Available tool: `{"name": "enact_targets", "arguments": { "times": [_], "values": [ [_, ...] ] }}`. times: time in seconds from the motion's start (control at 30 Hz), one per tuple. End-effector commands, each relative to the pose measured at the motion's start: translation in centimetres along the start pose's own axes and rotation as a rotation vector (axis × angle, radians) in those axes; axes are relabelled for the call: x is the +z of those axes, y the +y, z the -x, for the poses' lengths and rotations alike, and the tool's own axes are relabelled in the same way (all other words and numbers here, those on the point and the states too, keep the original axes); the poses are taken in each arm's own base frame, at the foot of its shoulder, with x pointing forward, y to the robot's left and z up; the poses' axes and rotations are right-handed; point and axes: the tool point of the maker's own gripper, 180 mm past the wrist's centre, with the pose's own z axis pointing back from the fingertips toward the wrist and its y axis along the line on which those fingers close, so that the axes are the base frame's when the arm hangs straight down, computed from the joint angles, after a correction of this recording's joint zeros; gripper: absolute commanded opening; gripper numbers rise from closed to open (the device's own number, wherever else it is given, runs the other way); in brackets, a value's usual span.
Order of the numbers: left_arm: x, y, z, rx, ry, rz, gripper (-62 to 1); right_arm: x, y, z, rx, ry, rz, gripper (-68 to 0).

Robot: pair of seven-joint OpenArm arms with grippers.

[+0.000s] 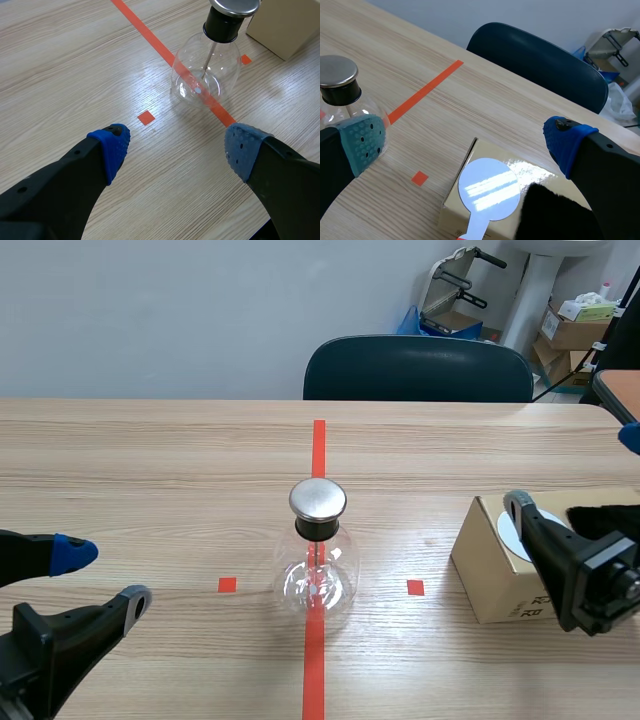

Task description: Do the electroscope experiment

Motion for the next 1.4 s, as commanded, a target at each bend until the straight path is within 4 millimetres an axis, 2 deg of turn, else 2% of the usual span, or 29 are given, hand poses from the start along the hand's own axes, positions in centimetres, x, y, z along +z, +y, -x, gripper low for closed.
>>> {"name": "enact_targets", "arguments": {
  "times": [0.0,0.63,0.77,0.97,1.1,1.2,1.27,1.37],
  "values": [
    [0.0,-0.2,-0.6,0.002,-0.023,0.006,-18.7,-0.3,0.0,-0.4,0.004,-0.007,-0.008,0.4],
    [0.0,0.1,-0.2,-0.044,-0.002,-0.005,-18.6,-0.3,0.0,-0.4,0.004,-0.007,-0.008,0.4],
    [0.0,0.1,-0.2,-0.052,0.002,-0.004,-11.6,-0.2,0.6,-0.3,0.062,0.004,-0.033,0.4],
    [0.0,-1.0,-0.2,-0.086,0.001,0.065,-10.1,0.8,4.0,-0.6,0.296,0.043,-0.162,0.4],
    [-0.1,-2.6,-0.5,-0.1,-0.02,0.144,-10.0,2.6,6.3,0.7,0.521,0.102,-0.256,0.4],
    [0.1,-3.9,-0.5,-0.113,-0.024,0.21,-9.2,4.1,6.9,2.3,0.704,0.154,-0.284,0.4],
    [0.2,-4.8,-0.5,-0.111,-0.03,0.254,-5.7,5.1,6.8,3.1,0.825,0.178,-0.273,0.4],
    [0.6,-6.3,-0.5,-0.11,-0.047,0.32,-4.9,6.1,6.3,4.0,0.967,0.192,-0.232,0.4]
  ]
}}
